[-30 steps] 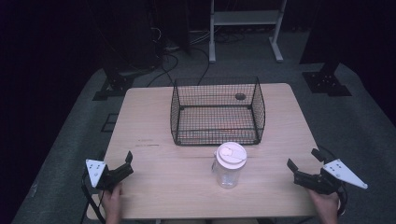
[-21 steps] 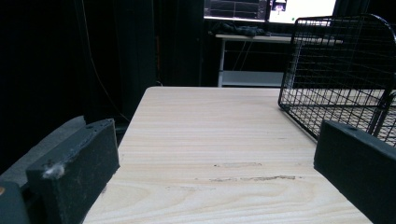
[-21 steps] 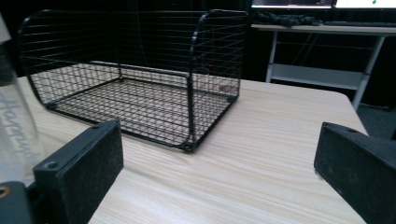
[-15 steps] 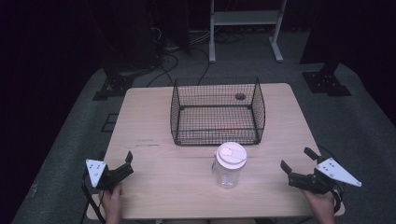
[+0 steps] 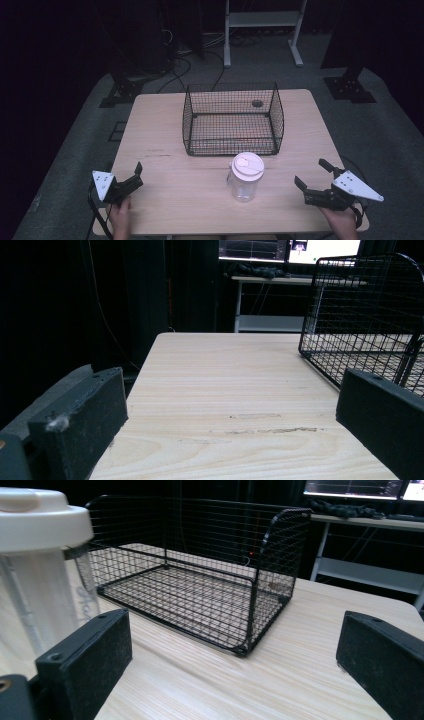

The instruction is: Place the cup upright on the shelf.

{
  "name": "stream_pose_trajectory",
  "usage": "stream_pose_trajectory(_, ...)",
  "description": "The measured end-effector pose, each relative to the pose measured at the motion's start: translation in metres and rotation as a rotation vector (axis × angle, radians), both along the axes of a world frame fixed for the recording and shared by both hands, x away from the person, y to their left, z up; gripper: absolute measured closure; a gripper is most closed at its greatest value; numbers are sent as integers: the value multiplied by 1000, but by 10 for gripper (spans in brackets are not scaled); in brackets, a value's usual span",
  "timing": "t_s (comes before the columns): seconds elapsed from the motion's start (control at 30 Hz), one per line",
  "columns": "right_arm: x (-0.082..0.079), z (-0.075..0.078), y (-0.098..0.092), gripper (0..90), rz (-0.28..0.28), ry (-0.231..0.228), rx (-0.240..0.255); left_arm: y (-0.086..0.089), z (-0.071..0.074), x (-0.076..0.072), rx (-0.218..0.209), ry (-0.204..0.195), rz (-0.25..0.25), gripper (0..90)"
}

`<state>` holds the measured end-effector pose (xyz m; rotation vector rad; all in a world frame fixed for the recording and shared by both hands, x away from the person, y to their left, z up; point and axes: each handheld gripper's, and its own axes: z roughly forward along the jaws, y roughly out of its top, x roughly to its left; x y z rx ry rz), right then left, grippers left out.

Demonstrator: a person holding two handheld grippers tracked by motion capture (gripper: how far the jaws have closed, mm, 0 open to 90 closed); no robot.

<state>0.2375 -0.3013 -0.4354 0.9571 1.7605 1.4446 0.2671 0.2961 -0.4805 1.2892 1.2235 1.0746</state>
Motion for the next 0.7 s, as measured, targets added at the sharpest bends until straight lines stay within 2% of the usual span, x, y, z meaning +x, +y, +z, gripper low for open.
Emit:
stream_pose_trajectory(0.4,-8,14,19,8,75,-37,-25,0,0,0,6,-2,0,0)
stream_pose_trajectory(0.7,-12,19,34,8,125,-48,-40,0,0,0,4,-3,3,0)
